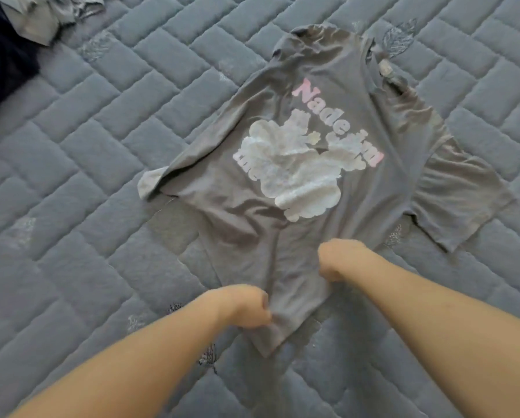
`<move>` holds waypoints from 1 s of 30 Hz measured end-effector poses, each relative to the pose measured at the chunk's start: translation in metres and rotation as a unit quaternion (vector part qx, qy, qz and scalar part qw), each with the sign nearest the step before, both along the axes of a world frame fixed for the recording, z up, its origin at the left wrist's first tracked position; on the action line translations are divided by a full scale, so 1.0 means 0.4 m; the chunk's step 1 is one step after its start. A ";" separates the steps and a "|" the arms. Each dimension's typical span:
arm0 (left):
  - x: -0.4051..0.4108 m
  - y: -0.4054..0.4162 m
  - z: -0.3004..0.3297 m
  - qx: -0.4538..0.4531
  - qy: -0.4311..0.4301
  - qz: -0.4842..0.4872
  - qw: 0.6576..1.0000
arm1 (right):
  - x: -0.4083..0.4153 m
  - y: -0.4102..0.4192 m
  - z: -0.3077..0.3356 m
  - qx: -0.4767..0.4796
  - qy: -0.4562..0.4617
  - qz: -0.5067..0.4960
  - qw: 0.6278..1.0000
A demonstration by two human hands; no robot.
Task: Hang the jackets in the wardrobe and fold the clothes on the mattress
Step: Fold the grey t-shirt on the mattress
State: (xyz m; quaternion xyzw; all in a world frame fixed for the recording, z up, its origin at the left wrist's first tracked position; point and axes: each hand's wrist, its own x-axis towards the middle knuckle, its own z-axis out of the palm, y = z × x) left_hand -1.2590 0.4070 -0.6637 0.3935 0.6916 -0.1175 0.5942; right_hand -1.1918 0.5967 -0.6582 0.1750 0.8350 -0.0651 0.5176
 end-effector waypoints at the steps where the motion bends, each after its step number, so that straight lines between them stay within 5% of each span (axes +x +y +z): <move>1: -0.057 -0.011 -0.011 0.068 0.089 0.081 0.990 | -0.025 -0.005 0.000 0.009 0.062 -0.029 0.998; 4: -0.243 -0.053 -0.043 0.196 0.282 0.366 0.865 | -0.114 -0.063 -0.018 0.006 0.236 -0.031 0.971; 6: -0.354 -0.081 -0.068 0.178 0.322 0.524 0.768 | -0.160 -0.144 -0.035 -0.027 0.274 -0.009 0.961; 8: -0.439 -0.108 -0.093 0.155 0.328 0.594 0.718 | -0.188 -0.250 -0.059 -0.067 0.252 0.015 0.965; 13: -0.582 -0.127 -0.133 0.227 0.320 0.597 0.700 | -0.255 -0.409 -0.108 -0.066 0.144 0.065 0.985; 16: -0.649 -0.129 -0.125 0.190 0.345 0.521 0.757 | -0.311 -0.388 -0.094 -0.074 0.055 0.072 0.993; 21: -0.717 -0.133 -0.075 0.199 0.334 0.520 0.760 | -0.354 -0.352 -0.071 -0.153 -0.285 0.124 0.938; 25: -0.677 -0.153 -0.091 0.052 0.276 0.506 0.816 | -0.340 -0.350 -0.068 -0.136 -0.225 0.194 0.945; 27: -0.653 -0.158 -0.108 0.061 0.293 0.568 0.767 | -0.330 -0.355 -0.072 -0.142 -0.120 0.172 0.967; 30: -0.646 -0.155 -0.118 0.087 0.279 0.708 0.643 | -0.310 -0.353 -0.090 -0.142 -0.039 0.119 0.982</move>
